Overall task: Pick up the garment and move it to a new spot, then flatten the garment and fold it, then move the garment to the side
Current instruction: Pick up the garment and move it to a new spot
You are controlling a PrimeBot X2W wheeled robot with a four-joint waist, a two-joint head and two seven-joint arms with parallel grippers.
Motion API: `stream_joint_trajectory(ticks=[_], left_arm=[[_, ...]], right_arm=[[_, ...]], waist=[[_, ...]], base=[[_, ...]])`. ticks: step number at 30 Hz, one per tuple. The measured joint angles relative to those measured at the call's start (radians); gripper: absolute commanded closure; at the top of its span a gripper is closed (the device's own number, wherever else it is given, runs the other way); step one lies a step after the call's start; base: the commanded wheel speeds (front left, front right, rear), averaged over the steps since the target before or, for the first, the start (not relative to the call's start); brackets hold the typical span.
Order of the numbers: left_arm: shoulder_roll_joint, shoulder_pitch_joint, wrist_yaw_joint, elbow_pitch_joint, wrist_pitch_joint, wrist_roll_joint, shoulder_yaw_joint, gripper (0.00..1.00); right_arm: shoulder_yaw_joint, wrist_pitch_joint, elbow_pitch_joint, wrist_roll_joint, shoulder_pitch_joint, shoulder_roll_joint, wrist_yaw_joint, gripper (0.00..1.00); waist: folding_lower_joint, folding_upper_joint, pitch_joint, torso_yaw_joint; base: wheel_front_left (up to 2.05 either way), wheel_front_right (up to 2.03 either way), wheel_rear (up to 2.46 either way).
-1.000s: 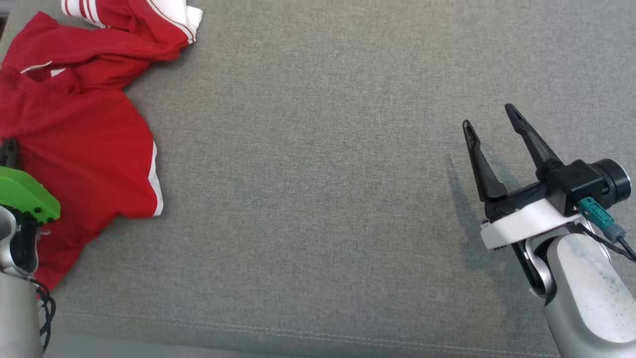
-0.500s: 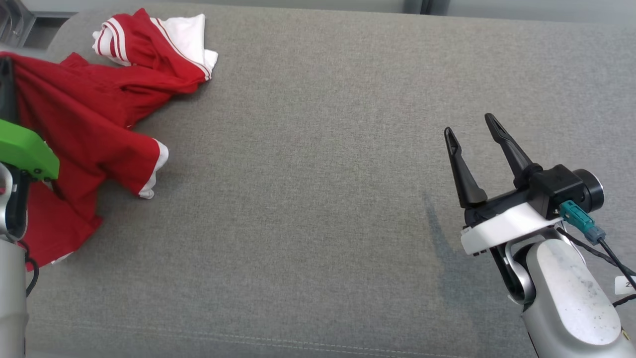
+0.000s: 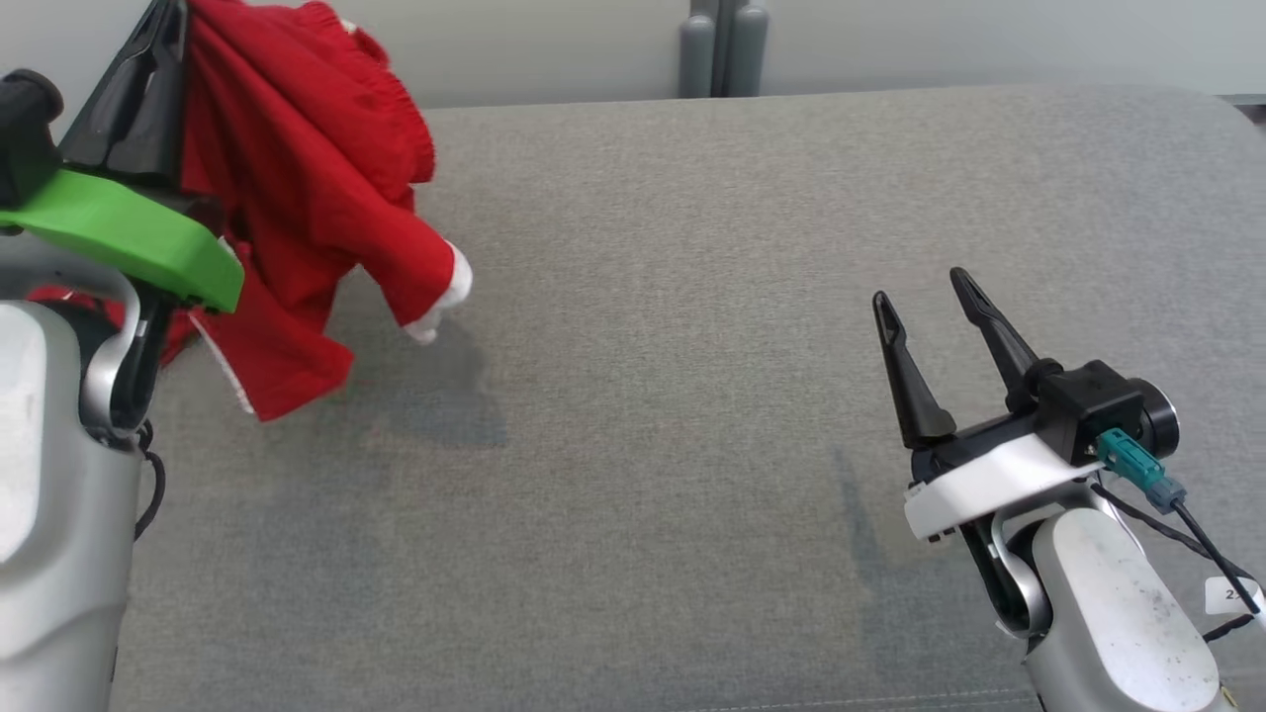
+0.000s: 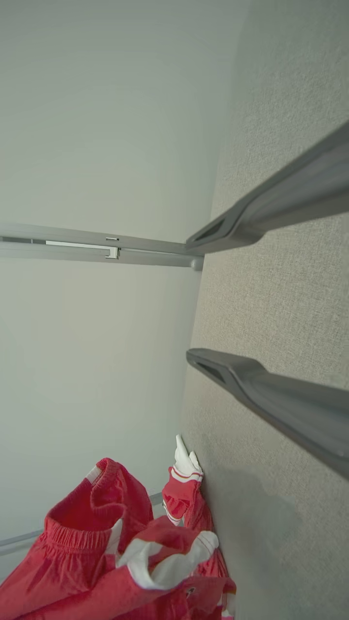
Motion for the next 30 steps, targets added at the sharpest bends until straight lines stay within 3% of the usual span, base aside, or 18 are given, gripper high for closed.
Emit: stream_joint_trajectory(ticks=[11,20,25,30], left_arm=[[0.002,0.015,0.000,-0.155,0.047,-0.155,-0.221,1.00],[0.012,0.069,0.000,-0.150,0.066,-0.260,-0.477,1.00],[-0.008,0.067,0.000,-0.075,0.004,-0.236,-0.494,1.00],[-0.012,0.066,0.000,0.054,-0.042,-0.160,-0.446,1.00]], right_arm=[[0.021,0.000,-0.001,0.002,0.026,0.006,0.002,0.00],[0.086,0.000,-0.002,0.008,0.024,0.026,0.020,0.00],[0.111,0.000,-0.002,0.010,0.019,0.030,0.025,0.00],[0.130,0.000,-0.002,0.016,-0.005,0.030,0.028,0.00]], waist=[[0.0000,0.0000,-0.039,-0.134],[0.0000,0.0001,-0.017,-0.219],[0.0000,0.0001,0.014,-0.254],[0.0000,0.0000,0.046,-0.288]], base=[[0.00,0.00,0.00],[0.00,0.00,0.00],[0.00,0.00,0.00],[0.00,0.00,0.00]])
